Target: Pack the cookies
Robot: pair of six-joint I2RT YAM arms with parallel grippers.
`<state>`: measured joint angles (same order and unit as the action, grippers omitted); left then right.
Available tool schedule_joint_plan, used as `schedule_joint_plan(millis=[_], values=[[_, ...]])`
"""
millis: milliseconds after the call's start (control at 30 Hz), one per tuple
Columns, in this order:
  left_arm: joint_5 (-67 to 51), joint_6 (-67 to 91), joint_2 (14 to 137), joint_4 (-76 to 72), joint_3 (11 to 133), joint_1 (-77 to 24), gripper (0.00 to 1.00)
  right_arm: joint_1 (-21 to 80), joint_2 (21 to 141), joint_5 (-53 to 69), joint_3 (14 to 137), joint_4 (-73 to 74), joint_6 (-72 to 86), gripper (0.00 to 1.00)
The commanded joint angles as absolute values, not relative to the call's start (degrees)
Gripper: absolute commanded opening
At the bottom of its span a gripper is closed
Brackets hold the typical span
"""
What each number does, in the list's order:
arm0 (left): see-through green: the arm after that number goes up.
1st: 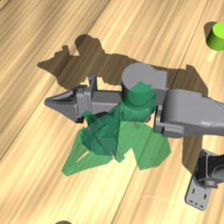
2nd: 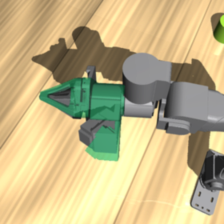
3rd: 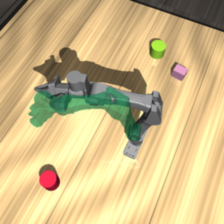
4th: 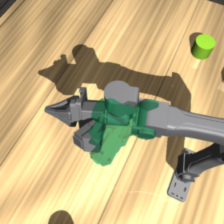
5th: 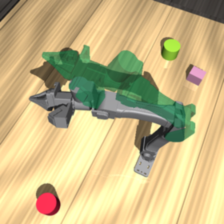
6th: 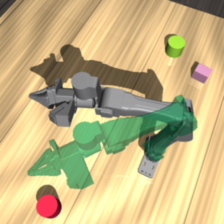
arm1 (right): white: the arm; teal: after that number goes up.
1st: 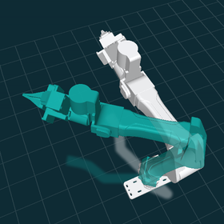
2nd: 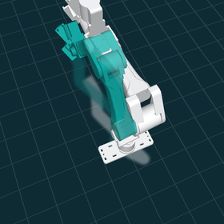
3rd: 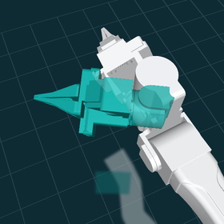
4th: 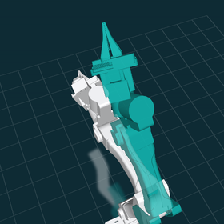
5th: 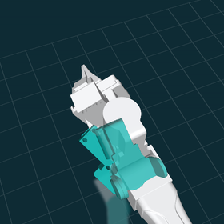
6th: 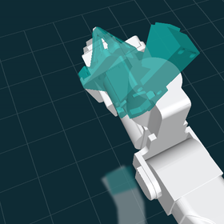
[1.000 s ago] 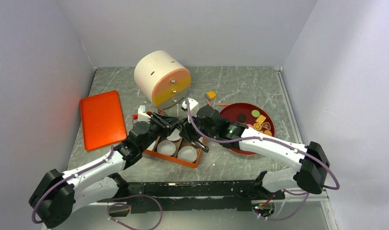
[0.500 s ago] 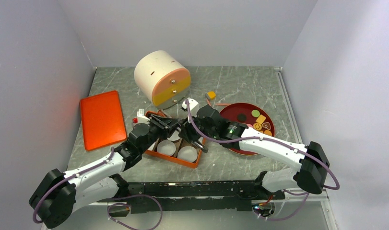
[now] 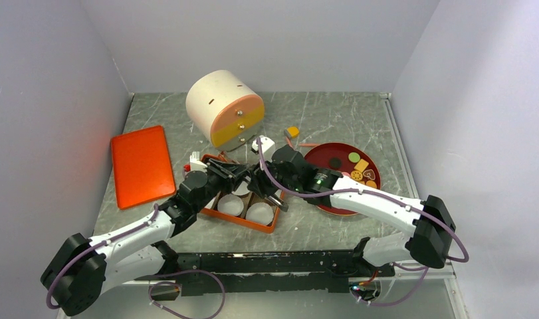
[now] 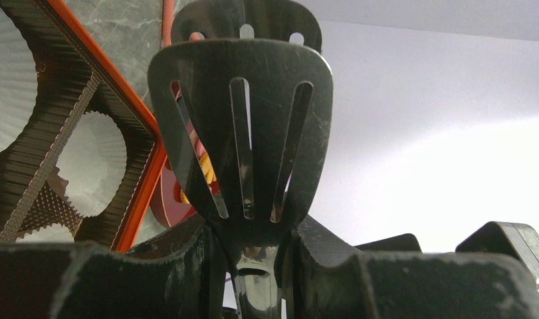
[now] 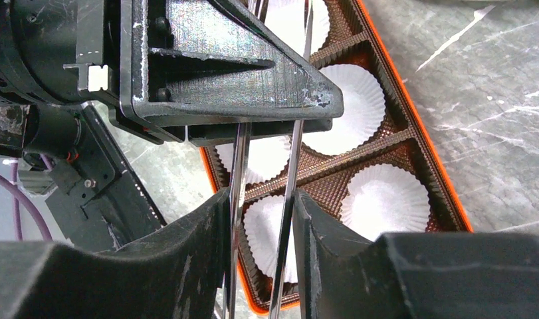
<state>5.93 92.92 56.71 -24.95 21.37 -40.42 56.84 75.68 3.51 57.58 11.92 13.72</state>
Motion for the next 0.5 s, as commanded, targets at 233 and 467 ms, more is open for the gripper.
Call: schedule_joint_plan(millis=[233, 467], values=[[5.99, 94.57, 56.71, -26.19, 21.02, -40.33, 0.05, 56.76, 76.99, 4.55, 59.65, 7.73, 14.11, 0.44], [5.85, 93.82, 56.82, -25.66, 21.16, -40.26, 0.07, 56.75, 76.34, 4.6, 59.85, 7.97, 14.11, 0.4]])
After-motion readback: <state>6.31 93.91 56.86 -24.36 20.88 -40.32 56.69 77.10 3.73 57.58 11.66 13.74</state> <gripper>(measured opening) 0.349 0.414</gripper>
